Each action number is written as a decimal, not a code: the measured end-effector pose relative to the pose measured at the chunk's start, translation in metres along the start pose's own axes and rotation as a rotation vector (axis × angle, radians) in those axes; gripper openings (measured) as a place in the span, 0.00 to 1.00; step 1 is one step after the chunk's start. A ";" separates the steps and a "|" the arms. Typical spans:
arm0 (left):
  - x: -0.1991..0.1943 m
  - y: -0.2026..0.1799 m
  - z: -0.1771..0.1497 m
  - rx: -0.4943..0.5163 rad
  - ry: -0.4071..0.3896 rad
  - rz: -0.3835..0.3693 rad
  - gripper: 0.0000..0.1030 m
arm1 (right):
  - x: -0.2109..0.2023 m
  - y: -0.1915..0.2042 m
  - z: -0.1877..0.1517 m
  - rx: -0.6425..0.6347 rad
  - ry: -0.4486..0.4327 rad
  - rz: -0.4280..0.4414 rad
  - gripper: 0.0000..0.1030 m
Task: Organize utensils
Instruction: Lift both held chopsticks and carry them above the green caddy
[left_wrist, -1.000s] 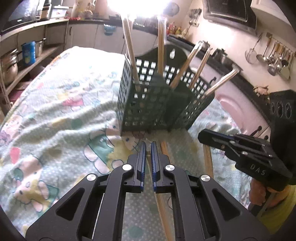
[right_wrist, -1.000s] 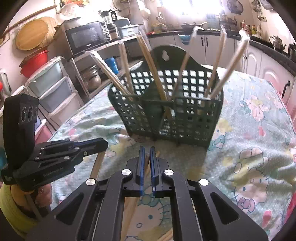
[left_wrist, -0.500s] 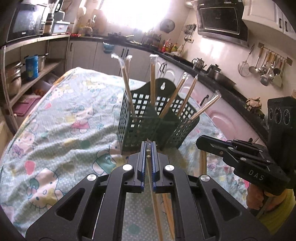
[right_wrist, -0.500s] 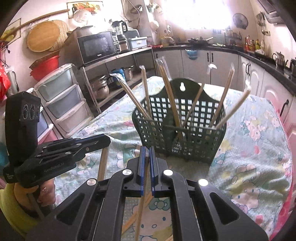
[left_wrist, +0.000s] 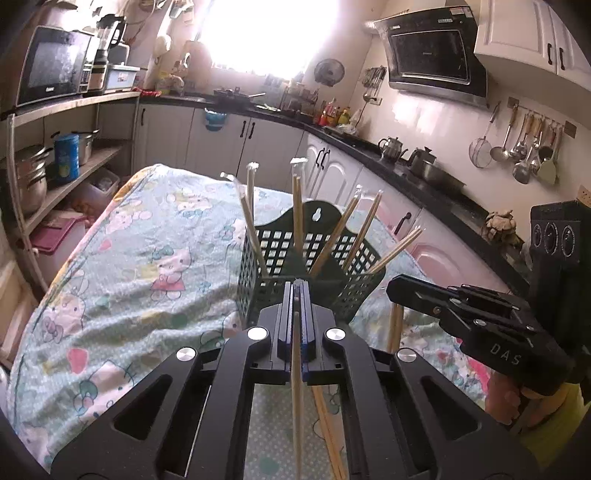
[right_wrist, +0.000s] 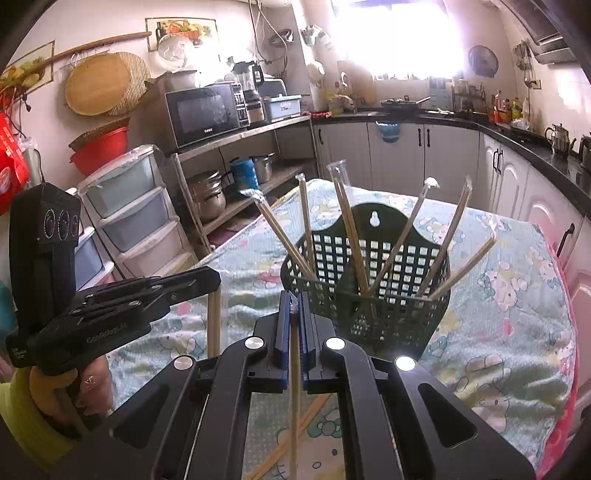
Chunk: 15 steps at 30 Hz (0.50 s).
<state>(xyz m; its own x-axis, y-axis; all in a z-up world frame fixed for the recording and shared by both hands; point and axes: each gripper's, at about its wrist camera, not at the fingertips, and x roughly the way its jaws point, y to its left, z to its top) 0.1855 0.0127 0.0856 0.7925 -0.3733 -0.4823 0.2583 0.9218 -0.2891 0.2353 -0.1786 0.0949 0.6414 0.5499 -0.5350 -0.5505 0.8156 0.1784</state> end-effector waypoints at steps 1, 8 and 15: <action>-0.001 -0.002 0.002 0.006 -0.003 -0.001 0.00 | -0.001 0.001 0.001 -0.003 -0.003 0.000 0.05; -0.003 -0.009 0.011 0.024 -0.020 -0.012 0.00 | -0.008 0.001 0.009 -0.003 -0.032 -0.001 0.05; -0.005 -0.014 0.023 0.034 -0.038 -0.027 0.00 | -0.019 -0.002 0.019 0.006 -0.070 -0.006 0.05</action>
<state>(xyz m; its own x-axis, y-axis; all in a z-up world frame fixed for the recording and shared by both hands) 0.1903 0.0037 0.1109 0.8054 -0.3943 -0.4426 0.2979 0.9148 -0.2729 0.2347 -0.1873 0.1203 0.6807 0.5561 -0.4768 -0.5433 0.8199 0.1807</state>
